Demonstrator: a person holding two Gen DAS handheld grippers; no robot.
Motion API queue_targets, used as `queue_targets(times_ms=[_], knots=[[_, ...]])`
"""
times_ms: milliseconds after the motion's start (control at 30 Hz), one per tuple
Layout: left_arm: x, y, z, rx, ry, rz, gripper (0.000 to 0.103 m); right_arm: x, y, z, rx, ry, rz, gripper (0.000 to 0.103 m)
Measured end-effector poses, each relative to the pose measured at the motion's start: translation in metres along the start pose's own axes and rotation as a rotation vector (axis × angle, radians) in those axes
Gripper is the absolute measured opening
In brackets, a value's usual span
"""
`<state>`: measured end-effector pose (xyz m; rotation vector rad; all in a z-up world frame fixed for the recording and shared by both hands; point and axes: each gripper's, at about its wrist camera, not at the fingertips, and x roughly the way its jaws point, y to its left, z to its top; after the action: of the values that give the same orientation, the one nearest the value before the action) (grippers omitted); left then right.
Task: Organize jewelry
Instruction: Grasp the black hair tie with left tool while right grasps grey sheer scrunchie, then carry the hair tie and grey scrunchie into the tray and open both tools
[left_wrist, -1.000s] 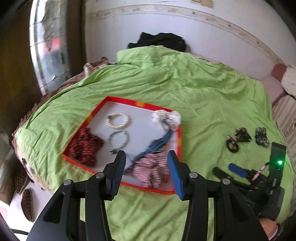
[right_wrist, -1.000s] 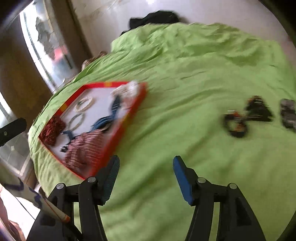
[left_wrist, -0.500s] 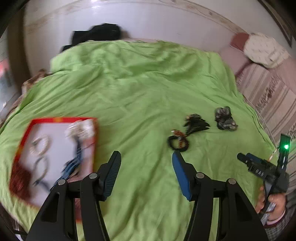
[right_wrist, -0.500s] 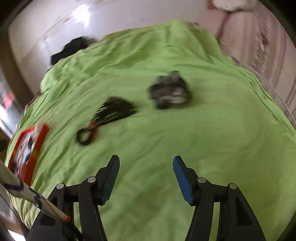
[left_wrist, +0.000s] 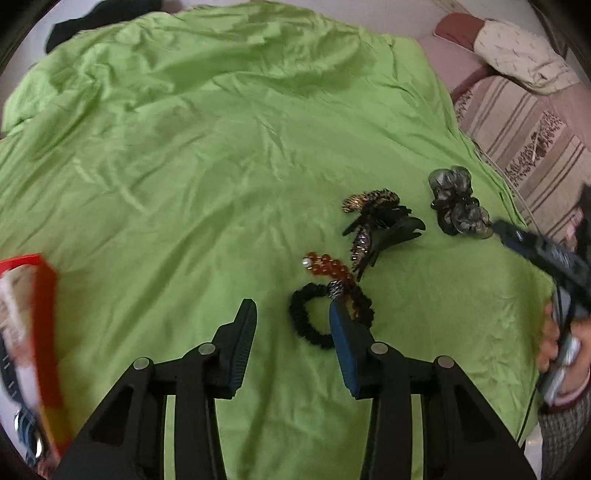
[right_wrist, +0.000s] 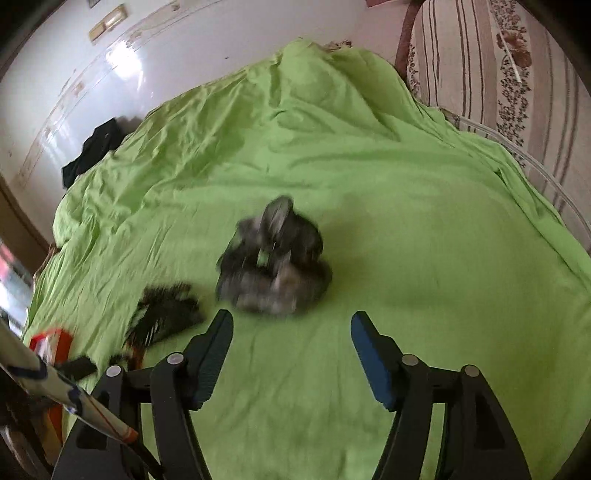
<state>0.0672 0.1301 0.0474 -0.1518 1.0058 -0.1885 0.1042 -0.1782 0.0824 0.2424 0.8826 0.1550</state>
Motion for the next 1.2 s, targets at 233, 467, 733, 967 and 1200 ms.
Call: queue_targets(times_ms=[233, 467, 733, 967, 1200], knots=[[0.021, -0.006, 0.010, 0.030, 0.008, -0.046, 0.039, 0.043, -0.003, 0.021, 0.042, 0.036, -0.028, 0.071], [0.031, -0.015, -0.007, 0.041, 0.060, -0.092, 0.009, 0.059, -0.002, 0.017, 0.034, 0.054, -0.017, 0.038], [-0.012, -0.021, -0.014, -0.004, -0.001, -0.072, 0.006, 0.010, -0.002, 0.004, 0.075, -0.011, 0.032, 0.026], [-0.099, -0.013, -0.034, -0.026, -0.119, -0.052, 0.006, -0.045, 0.026, -0.011, 0.028, -0.045, 0.104, 0.026], [-0.177, 0.033, -0.059, -0.082, -0.200, 0.043, 0.006, -0.076, 0.095, -0.032, -0.092, -0.033, 0.208, 0.026]])
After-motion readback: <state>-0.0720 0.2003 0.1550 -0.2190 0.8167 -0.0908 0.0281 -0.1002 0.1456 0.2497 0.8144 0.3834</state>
